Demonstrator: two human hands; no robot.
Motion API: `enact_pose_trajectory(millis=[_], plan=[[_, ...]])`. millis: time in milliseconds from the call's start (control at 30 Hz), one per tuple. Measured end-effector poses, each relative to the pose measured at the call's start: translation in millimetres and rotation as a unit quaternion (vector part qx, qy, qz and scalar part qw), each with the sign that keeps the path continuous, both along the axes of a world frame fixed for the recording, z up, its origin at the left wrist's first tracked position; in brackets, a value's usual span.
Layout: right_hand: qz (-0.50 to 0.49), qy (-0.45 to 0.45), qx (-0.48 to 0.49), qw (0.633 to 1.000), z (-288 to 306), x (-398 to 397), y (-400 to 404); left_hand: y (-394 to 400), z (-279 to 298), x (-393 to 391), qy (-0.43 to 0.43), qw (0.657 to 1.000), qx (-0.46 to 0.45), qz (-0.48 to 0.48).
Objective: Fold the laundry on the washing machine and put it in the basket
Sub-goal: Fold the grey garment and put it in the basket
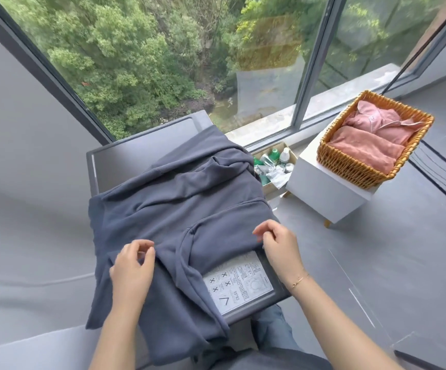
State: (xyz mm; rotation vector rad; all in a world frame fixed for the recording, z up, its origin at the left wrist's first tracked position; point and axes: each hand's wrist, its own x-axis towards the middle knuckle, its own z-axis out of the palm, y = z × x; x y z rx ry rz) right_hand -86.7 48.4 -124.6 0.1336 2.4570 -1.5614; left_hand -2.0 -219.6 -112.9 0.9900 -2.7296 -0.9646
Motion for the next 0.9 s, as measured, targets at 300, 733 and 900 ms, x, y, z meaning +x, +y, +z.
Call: enact_pose_trajectory(millis=[300,733,900], plan=[[0.27,-0.04,0.207,0.939,-15,107,-58,-30,-26,40,-0.007,0.994,0.101,-0.03],[0.281,0.142,0.139,0.939,95,15,-103,-52,-34,32,0.037,0.988,0.149,-0.02],[0.28,0.143,0.304,0.899,92,-66,-138,-40,-28,30,-0.023,0.995,0.097,0.031]])
